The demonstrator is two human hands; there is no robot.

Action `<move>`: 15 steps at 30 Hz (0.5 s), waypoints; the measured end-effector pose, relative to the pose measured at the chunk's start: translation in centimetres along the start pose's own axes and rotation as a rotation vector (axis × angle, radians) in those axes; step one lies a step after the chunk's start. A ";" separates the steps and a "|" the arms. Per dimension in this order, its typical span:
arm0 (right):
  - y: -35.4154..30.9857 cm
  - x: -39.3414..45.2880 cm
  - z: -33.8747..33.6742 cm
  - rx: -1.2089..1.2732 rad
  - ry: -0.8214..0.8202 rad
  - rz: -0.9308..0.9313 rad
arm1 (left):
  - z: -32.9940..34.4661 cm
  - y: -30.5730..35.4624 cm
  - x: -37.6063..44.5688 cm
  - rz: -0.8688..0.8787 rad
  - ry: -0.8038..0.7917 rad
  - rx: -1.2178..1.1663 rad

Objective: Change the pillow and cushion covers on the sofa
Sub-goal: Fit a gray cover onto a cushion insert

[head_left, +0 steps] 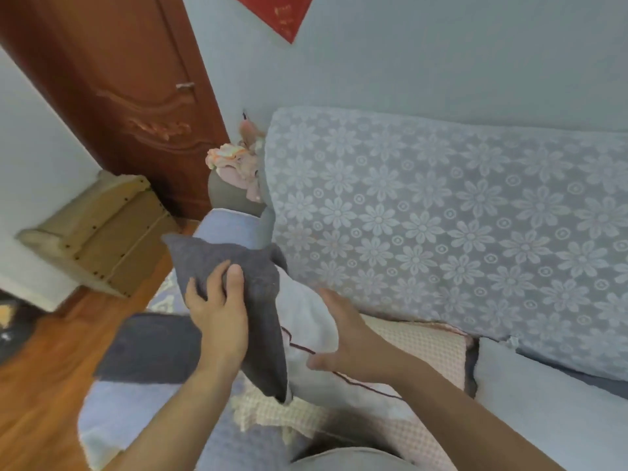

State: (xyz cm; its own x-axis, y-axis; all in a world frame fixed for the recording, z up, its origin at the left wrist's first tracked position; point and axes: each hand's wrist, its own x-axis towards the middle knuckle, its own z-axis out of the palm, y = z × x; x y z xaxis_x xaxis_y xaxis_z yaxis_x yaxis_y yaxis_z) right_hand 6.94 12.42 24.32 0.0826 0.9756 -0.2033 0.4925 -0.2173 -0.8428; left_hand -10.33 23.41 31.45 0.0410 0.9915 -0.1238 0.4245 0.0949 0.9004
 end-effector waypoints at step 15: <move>11.8 -1.0 4.2 -0.460 0.580 0.137 | -1.9 5.1 -2.4 -0.058 -0.321 -0.277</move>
State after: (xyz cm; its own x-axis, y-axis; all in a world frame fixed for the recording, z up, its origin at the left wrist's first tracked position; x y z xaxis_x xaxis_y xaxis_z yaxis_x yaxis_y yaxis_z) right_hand 9.04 8.78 12.48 0.5495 0.8281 0.1108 0.7469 -0.4275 -0.5093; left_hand -9.98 21.69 37.11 0.3220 0.9099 -0.2615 0.1769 0.2135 0.9608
